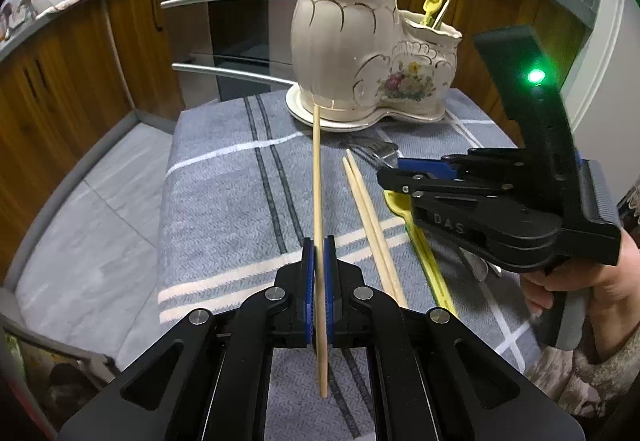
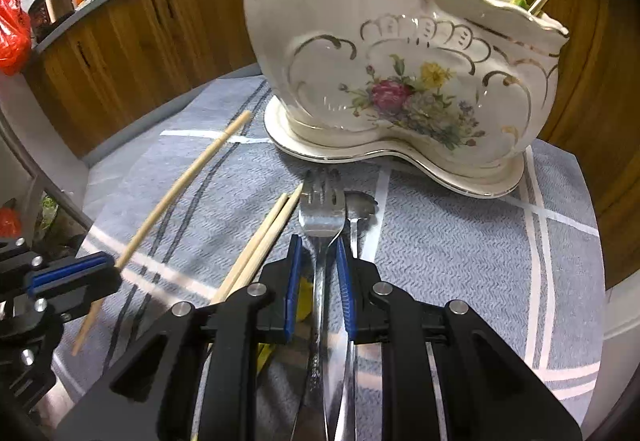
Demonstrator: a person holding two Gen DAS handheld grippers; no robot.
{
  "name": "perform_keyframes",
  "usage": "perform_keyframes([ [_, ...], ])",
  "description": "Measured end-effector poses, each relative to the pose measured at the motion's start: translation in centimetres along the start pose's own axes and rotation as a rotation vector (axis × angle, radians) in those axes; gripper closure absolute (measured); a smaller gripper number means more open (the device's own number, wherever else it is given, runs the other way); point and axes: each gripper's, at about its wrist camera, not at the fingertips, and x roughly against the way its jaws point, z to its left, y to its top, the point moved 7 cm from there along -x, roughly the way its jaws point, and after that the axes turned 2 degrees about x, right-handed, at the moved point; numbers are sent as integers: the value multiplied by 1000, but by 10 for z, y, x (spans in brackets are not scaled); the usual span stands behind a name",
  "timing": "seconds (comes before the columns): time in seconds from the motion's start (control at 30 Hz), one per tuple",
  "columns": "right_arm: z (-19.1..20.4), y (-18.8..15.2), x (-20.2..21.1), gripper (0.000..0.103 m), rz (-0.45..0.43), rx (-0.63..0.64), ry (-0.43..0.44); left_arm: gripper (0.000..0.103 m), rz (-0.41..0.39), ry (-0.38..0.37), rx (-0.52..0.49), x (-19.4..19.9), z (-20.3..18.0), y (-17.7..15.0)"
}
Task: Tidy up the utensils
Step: 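Grasp a wooden chopstick with the left tool while the right tool grasps the silver fork, then lift chopstick and silver fork, lower them into the holder's two cups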
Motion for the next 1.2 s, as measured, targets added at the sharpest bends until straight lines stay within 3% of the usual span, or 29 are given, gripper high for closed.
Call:
perform_keyframes([
  [0.1,1,-1,1,96,-3,-15,12,98,-6,1,9,1,3,0],
  [0.7,-12,-22,76,97,-200,-18,92,98,-72,-10,21,11,4,3],
  [1.03,-28,-26,117,98,-372,-41,100,98,-278,-84,12,55,-8,30],
  [1.2,-36,-17,134,98,-446,-56,87,98,-338,-109,16,56,-15,43],
])
